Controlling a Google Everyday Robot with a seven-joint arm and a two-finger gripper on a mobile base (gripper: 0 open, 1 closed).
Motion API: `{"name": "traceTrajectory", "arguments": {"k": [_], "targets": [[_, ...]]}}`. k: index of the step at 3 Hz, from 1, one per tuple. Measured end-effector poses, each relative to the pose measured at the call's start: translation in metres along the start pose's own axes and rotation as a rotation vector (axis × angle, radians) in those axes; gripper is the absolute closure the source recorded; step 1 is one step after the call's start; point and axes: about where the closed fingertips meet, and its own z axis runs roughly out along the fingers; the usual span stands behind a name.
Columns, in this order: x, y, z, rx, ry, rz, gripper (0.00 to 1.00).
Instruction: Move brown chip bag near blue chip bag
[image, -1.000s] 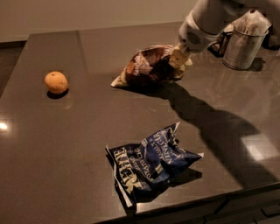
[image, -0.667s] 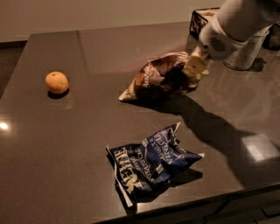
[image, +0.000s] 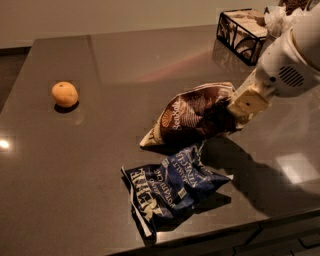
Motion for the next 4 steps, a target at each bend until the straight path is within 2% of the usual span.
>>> {"name": "traceTrajectory", "arguments": {"k": [1, 3, 4], "targets": [[0.0053, 0.0285, -0.0118, -0.042, -0.012, -0.039, 0.62], [0.0032, 0.0321, -0.0149, -0.04, -0.017, -0.047, 0.15], [0.0022, 0.033, -0.016, -0.037, -0.018, -0.05, 0.0]]}}
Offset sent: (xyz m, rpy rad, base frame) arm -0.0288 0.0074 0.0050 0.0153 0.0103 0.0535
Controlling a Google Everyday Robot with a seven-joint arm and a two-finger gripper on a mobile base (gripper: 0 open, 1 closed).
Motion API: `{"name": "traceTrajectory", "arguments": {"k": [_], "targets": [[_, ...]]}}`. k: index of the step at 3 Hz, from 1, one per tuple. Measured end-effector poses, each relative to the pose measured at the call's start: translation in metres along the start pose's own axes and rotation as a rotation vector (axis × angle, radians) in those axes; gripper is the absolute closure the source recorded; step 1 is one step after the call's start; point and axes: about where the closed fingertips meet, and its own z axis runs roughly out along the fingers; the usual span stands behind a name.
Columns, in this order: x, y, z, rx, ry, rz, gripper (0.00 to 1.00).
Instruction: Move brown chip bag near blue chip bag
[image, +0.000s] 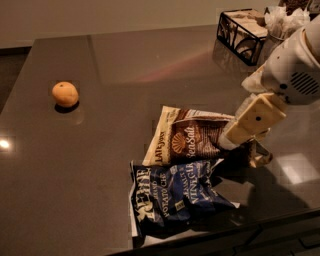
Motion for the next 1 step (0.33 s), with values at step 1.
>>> {"name": "traceTrajectory", "arguments": {"k": [1], "targets": [[-0.0001, 0.0001, -0.0001, 0.0, 0.0, 0.0, 0.0]]}}
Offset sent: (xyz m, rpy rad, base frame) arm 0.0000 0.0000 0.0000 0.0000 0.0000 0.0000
